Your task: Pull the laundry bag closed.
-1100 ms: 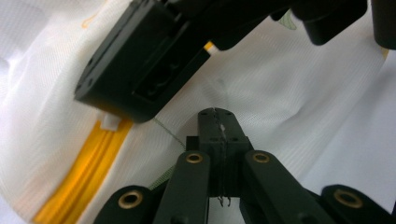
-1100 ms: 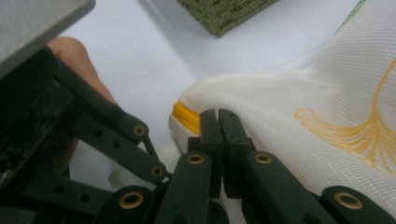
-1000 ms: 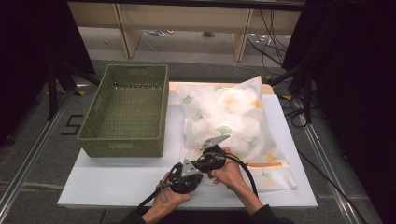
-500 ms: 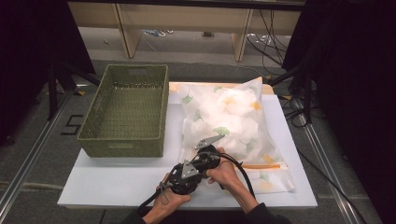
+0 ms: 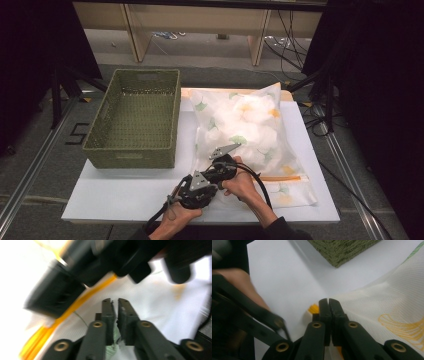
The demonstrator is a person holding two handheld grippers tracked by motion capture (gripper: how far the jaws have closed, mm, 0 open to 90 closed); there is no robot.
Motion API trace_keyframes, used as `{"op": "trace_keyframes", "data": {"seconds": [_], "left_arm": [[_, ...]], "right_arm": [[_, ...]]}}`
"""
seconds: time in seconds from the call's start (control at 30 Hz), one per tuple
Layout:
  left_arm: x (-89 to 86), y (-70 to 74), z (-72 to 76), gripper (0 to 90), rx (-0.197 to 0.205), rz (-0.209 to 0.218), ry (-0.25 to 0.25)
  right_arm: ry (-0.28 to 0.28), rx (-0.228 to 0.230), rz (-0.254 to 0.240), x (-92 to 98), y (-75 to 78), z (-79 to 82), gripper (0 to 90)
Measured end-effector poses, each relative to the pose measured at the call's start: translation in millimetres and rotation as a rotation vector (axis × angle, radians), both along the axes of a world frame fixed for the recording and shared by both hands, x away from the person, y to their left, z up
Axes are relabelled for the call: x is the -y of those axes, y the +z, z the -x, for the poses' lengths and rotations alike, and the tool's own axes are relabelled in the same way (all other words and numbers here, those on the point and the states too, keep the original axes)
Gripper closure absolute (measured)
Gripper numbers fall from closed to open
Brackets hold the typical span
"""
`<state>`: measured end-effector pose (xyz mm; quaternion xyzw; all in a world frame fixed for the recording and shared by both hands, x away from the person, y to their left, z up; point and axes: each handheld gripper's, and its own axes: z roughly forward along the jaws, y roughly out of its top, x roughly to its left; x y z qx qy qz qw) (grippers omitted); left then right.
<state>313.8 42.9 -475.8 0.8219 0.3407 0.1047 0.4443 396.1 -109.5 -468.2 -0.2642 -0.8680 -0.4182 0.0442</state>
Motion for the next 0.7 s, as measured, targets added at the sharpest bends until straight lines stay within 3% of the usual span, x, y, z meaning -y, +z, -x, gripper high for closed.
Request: {"op": "trace_keyframes", "data": {"seconds": [0.07, 0.1, 0.17, 0.2, 0.23, 0.33, 0.4, 0.43, 0.47, 0.5, 0.6, 0.7], "left_arm": [[-16.9, 12.6, 4.8, 70.3, 0.038, 0.012, 0.038], [-24.1, 16.0, 4.9, 63.9, 0.026, 0.007, 0.050], [-38.2, 16.4, 2.3, 55.1, 0.010, 0.028, 0.148], [-45.9, 15.5, -1.3, 48.7, -0.010, 0.011, 0.161], [-47.7, 13.3, -3.8, 44.7, -0.038, 0.041, 0.182], [-50.6, 4.7, -13.2, 35.2, -0.189, 0.053, 0.160], [-49.3, 1.6, -14.8, 35.0, -0.210, 0.061, 0.144], [-47.9, 1.2, -15.1, 35.8, -0.248, 0.104, 0.156], [-47.8, 1.9, -16.0, 39.8, -0.230, 0.123, 0.157], [-49.4, 2.8, -17.3, 43.0, -0.218, 0.108, 0.140], [-51.3, 4.4, -22.7, 49.8, -0.222, 0.163, 0.154], [-53.4, 3.8, -26.8, 60.7, -0.210, 0.162, 0.133]], "right_arm": [[-0.004, -0.001, -0.008, 3.6, 4.4, 1.3, 90.0], [-0.005, 0.013, -0.009, 5.4, 6.4, 1.9, 90.0], [0.000, 0.026, -0.015, 8.5, 9.9, 3.0, 90.0], [-0.002, 0.029, -0.019, 9.8, 11.4, 4.1, 90.0], [-0.002, 0.037, -0.018, 10.9, 13.0, 5.3, 90.0], [-0.001, 0.038, -0.022, 13.3, 16.8, 9.1, 90.0], [-0.002, 0.048, -0.024, 15.0, 19.2, 10.8, 90.0], [-0.006, 0.055, -0.024, 15.4, 19.5, 11.2, 90.0], [-0.004, 0.058, -0.016, 16.9, 20.1, 11.0, 90.0], [-0.012, 0.054, -0.012, 18.1, 20.6, 11.3, 90.0], [-0.004, 0.056, -0.013, 19.4, 20.4, 12.1, 90.0], [-0.013, 0.058, -0.015, 19.2, 19.3, 12.9, 90.0]]}}
